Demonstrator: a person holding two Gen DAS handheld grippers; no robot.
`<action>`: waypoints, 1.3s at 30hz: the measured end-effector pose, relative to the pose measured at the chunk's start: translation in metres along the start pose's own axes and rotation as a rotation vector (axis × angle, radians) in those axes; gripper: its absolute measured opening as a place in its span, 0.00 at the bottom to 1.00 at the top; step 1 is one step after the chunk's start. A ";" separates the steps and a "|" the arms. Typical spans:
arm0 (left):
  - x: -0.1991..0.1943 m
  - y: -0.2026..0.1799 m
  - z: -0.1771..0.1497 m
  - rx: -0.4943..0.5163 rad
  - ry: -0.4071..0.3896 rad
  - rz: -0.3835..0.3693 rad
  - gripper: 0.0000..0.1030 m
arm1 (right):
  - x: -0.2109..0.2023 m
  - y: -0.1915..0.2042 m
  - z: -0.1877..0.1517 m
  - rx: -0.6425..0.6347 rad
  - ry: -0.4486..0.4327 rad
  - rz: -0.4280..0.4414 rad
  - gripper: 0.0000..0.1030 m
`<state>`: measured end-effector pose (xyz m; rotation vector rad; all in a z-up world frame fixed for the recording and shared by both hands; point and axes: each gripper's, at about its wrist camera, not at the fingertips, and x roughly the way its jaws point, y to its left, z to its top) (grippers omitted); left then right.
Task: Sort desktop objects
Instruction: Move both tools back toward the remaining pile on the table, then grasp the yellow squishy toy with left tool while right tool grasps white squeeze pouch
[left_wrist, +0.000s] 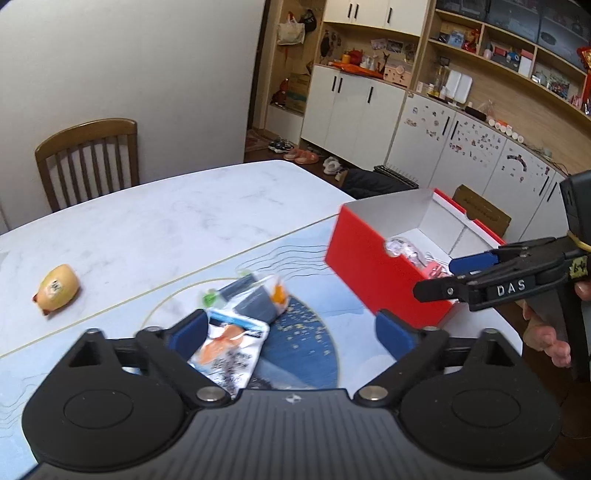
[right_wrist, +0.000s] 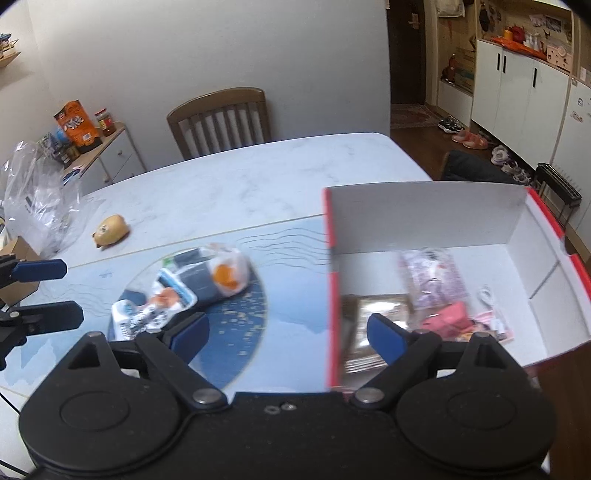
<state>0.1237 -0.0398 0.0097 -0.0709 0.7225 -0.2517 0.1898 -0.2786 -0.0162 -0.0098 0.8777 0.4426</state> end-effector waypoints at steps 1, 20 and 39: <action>-0.002 0.006 -0.002 -0.003 -0.001 0.003 0.98 | 0.001 0.007 -0.001 -0.001 0.001 0.001 0.90; -0.004 0.115 -0.034 -0.018 -0.015 0.111 0.99 | 0.042 0.104 -0.006 -0.028 0.042 -0.001 0.90; 0.041 0.207 -0.016 0.050 -0.024 0.248 0.99 | 0.120 0.137 0.009 0.023 0.125 -0.035 0.90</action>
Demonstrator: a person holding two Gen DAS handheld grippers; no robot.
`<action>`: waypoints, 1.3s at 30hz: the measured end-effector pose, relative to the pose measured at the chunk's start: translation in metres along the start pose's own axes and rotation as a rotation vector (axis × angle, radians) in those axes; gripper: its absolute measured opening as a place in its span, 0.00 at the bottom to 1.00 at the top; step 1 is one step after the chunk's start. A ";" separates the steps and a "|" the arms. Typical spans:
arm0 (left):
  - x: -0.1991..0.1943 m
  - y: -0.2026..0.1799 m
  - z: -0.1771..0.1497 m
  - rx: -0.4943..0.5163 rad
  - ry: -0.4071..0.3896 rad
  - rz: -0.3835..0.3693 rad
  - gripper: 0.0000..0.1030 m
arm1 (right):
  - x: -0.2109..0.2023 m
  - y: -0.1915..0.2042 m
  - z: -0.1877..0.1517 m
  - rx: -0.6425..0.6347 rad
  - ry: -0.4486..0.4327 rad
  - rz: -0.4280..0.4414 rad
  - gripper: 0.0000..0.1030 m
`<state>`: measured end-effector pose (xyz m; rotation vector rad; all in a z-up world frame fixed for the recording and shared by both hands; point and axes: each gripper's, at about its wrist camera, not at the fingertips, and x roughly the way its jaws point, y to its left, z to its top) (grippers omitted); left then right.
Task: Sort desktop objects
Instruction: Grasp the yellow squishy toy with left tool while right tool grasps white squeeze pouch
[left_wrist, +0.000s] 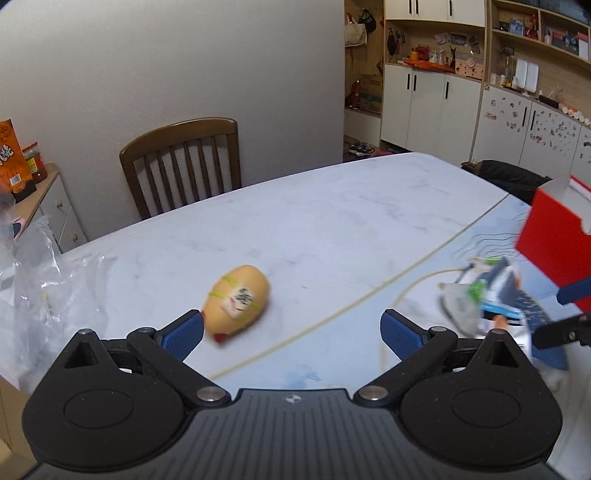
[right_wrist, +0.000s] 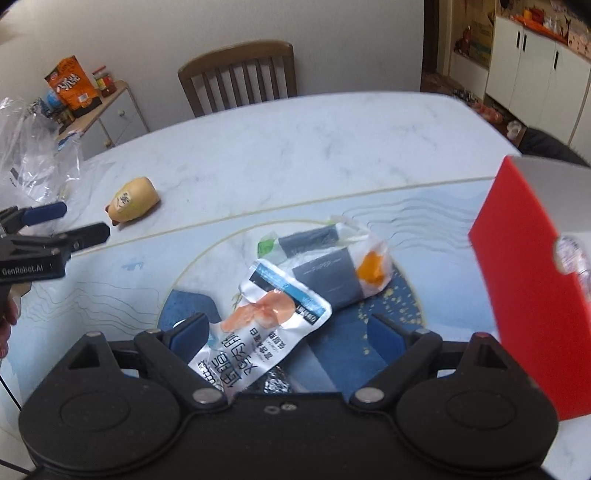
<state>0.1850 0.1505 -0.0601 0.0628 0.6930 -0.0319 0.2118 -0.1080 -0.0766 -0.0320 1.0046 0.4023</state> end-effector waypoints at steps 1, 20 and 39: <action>0.004 0.004 0.000 0.000 0.003 0.005 0.99 | 0.005 0.001 0.000 0.004 0.008 -0.007 0.90; 0.067 0.038 0.006 0.015 0.046 0.024 0.99 | 0.048 0.001 0.006 0.138 0.100 -0.032 0.88; 0.102 0.049 0.000 -0.004 0.104 0.059 0.56 | 0.055 0.000 0.007 0.154 0.126 0.003 0.43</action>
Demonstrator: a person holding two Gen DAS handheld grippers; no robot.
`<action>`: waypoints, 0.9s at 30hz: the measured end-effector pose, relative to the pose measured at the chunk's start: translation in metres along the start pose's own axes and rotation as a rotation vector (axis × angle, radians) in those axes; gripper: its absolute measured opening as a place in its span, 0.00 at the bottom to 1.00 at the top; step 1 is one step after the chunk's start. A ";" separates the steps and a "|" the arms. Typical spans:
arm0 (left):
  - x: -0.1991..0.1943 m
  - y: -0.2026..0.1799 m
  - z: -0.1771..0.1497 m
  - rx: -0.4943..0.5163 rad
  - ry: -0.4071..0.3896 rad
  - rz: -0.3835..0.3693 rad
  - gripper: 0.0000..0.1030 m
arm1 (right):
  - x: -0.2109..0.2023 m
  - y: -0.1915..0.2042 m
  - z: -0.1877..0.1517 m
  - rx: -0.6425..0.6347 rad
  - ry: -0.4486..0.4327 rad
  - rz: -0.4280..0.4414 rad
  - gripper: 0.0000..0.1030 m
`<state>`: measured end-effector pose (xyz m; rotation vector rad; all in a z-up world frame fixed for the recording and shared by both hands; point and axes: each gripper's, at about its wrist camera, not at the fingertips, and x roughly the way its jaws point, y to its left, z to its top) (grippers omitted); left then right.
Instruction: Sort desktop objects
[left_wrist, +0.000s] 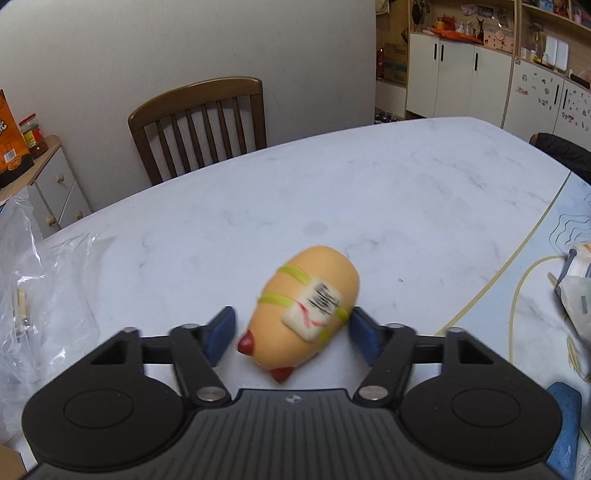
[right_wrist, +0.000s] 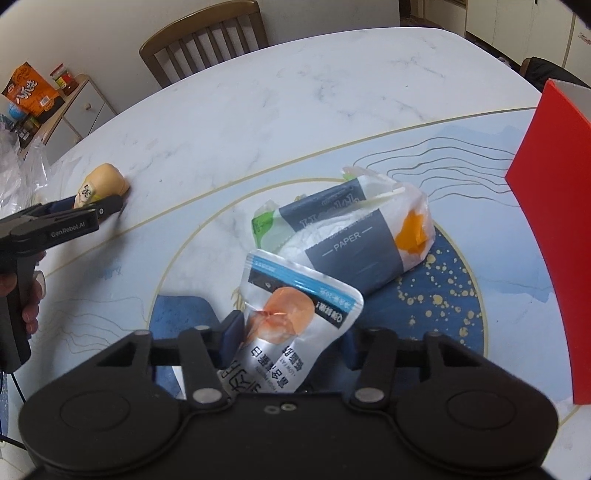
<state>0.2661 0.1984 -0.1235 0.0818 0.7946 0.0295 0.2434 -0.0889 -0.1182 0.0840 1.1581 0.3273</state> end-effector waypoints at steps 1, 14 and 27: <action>0.000 -0.001 0.000 0.001 0.000 0.008 0.56 | 0.000 0.000 0.000 0.002 -0.001 0.005 0.40; -0.008 -0.008 0.000 0.027 -0.032 0.014 0.45 | -0.019 -0.001 0.003 0.043 -0.037 0.066 0.18; -0.054 -0.035 -0.004 -0.015 -0.037 -0.071 0.45 | -0.039 -0.010 0.000 0.109 -0.055 0.114 0.16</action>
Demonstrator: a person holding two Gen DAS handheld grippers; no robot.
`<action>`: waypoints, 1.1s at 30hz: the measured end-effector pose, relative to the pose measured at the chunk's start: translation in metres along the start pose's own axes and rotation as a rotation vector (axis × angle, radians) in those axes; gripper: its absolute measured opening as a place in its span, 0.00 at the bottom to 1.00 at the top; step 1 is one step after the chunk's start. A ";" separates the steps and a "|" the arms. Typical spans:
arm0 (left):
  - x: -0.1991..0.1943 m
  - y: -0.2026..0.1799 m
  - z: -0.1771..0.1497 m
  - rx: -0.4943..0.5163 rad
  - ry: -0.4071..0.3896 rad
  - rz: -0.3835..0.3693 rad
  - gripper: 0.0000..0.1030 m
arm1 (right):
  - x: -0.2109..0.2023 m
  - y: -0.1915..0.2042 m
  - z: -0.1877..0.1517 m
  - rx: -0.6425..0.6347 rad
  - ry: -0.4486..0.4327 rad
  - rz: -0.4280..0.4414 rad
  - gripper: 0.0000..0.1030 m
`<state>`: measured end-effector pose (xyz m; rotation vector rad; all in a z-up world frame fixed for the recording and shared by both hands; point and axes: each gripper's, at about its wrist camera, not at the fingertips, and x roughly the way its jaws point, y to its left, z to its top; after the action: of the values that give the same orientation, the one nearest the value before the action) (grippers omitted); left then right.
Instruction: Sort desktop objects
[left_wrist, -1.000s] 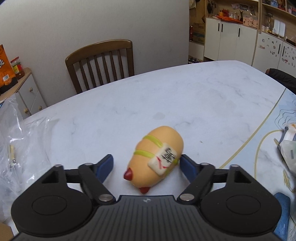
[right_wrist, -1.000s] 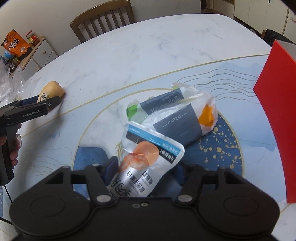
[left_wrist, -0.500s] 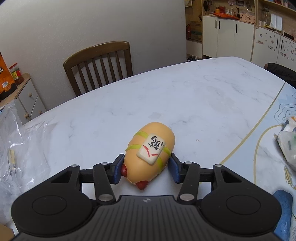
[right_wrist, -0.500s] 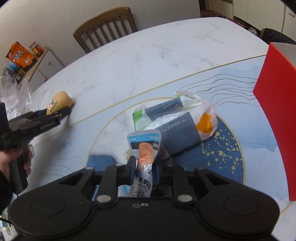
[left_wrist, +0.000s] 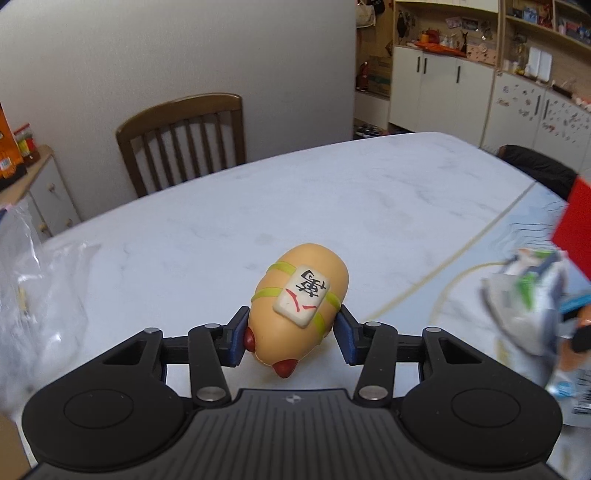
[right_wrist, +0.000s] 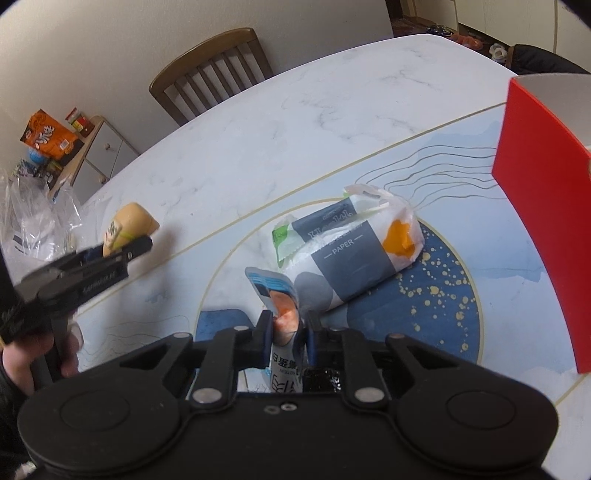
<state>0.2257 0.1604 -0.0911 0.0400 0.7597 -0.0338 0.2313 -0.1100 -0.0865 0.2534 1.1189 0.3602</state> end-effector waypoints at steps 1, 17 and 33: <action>-0.005 -0.004 -0.002 -0.004 0.005 -0.013 0.45 | -0.002 -0.001 0.000 0.005 -0.003 0.004 0.16; -0.079 -0.079 -0.015 -0.032 0.074 -0.154 0.45 | -0.048 -0.022 -0.015 0.034 -0.060 0.039 0.16; -0.126 -0.158 -0.004 0.023 0.061 -0.205 0.45 | -0.116 -0.058 -0.023 0.017 -0.105 0.063 0.16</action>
<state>0.1240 0.0045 -0.0109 -0.0149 0.8224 -0.2373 0.1741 -0.2094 -0.0216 0.3195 1.0129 0.3898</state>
